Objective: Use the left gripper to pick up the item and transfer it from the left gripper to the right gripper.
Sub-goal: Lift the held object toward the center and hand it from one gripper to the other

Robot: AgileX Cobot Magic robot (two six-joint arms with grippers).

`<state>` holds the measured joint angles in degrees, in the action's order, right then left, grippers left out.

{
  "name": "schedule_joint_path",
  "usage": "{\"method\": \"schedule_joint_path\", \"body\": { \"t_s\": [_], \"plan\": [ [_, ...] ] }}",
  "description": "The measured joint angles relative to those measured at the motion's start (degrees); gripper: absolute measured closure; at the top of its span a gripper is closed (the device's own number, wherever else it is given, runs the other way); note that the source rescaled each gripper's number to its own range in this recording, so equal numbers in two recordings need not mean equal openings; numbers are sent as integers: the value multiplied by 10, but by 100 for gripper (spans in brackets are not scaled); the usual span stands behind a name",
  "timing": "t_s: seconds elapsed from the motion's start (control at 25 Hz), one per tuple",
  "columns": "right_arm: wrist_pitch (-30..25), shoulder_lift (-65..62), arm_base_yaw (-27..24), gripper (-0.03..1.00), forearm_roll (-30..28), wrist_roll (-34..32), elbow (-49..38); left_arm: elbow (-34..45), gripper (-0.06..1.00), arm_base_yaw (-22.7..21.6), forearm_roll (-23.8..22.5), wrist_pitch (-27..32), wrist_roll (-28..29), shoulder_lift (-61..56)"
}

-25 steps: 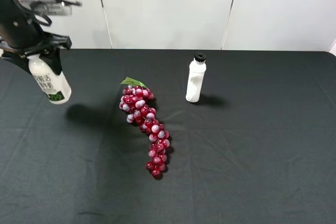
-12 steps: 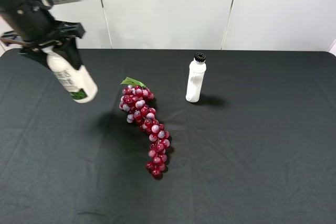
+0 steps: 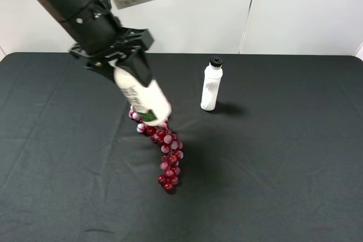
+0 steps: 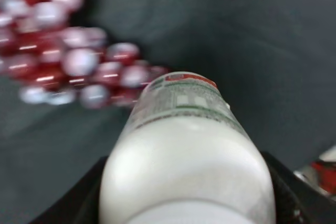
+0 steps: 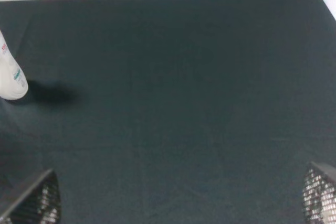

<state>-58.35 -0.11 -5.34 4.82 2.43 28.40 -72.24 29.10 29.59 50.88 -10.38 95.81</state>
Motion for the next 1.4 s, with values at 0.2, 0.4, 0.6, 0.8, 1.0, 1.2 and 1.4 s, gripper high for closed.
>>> {"method": "schedule_joint_path", "body": {
  "t_s": [0.2, 0.4, 0.6, 0.8, 1.0, 1.2, 1.4],
  "plan": [
    [0, 0, 0, -3, 2, 0, 0, 1, 94, 13, 130, 4, -95, 23],
    [0, 0, 0, -3, 5, 0, 0, 1, 94, 15, 210, 9, -149, 52],
    [0, 0, 0, -3, 7, 0, 0, 1, 94, 15, 282, 36, -219, 81],
    [0, 0, 0, -3, 22, 1, 0, 1, 94, 15, 352, 76, -282, 104],
    [0, 18, 0, -3, 61, 38, 1, 1, 94, 15, 370, 92, -306, 106],
    [0, 89, 0, -3, 121, 87, 21, 1, 94, 15, 371, 97, -307, 106],
    [21, 193, 24, -3, 220, 228, 49, 1, 94, 15, 372, 97, -307, 106]
  ]
}}
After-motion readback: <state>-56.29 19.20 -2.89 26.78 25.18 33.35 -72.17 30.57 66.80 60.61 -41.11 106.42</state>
